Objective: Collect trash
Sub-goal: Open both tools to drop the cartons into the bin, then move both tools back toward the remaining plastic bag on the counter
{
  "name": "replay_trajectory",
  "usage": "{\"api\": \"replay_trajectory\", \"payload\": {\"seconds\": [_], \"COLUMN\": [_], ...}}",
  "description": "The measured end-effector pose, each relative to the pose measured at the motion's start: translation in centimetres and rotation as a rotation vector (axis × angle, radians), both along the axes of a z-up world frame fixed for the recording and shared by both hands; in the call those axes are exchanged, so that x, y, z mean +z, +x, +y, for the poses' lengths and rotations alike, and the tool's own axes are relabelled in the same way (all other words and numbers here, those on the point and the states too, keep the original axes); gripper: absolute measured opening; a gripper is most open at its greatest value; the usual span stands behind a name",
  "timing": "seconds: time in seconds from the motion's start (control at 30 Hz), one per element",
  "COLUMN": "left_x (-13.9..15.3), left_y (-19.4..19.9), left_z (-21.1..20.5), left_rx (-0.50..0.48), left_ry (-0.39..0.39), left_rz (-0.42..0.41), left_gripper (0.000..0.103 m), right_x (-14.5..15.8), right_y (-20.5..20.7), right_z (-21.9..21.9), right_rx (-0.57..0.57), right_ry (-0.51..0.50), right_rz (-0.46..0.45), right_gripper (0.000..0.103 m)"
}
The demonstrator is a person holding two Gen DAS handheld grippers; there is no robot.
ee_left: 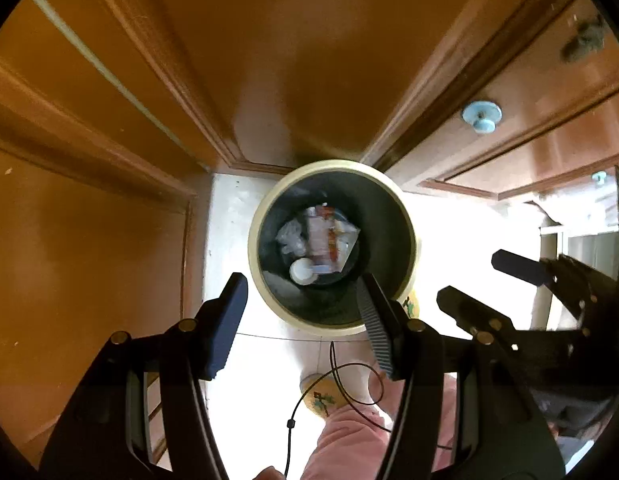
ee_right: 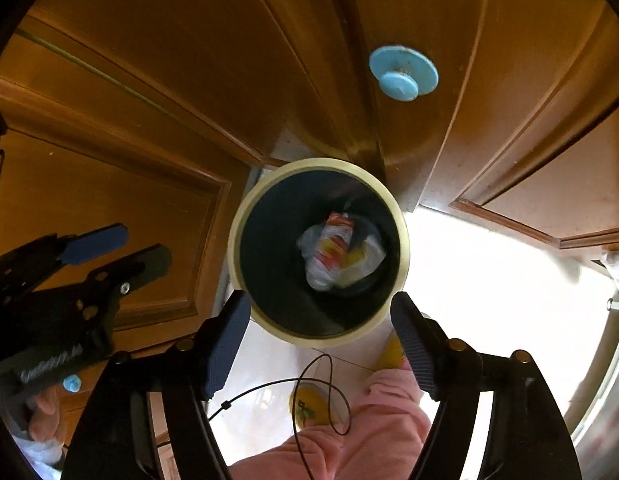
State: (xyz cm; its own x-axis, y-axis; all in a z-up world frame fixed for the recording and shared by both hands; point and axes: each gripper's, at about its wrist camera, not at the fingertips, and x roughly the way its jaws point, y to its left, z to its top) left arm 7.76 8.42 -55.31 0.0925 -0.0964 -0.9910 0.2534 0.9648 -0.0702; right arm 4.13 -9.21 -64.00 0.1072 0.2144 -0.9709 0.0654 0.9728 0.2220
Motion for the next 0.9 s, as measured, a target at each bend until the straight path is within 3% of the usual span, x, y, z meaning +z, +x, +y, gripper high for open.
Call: {"api": "replay_trajectory", "payload": {"seconds": [0.23, 0.43, 0.63, 0.9], "left_x": [3.1, 8.7, 17.7, 31.0], "left_y": [0.7, -0.5, -2.5, -4.8], "left_z": [0.3, 0.4, 0.9, 1.2], "left_rx": [0.025, 0.037, 0.04, 0.033], "left_ry": [-0.015, -0.036, -0.066, -0.108], "left_rz": [-0.006, -0.024, -0.067, -0.158], "left_gripper": [0.054, 0.054, 0.054, 0.054], "right_x": [4.2, 10.4, 18.9, 33.3], "right_y": [-0.7, -2.2, -3.7, -6.1], "right_z": [0.7, 0.8, 1.0, 1.9], "right_rx": [0.03, 0.018, -0.004, -0.012], "right_ry": [-0.003, 0.01, 0.014, 0.017], "right_rz": [-0.037, -0.062, -0.101, -0.207], "right_gripper": [0.074, 0.074, 0.074, 0.074]}}
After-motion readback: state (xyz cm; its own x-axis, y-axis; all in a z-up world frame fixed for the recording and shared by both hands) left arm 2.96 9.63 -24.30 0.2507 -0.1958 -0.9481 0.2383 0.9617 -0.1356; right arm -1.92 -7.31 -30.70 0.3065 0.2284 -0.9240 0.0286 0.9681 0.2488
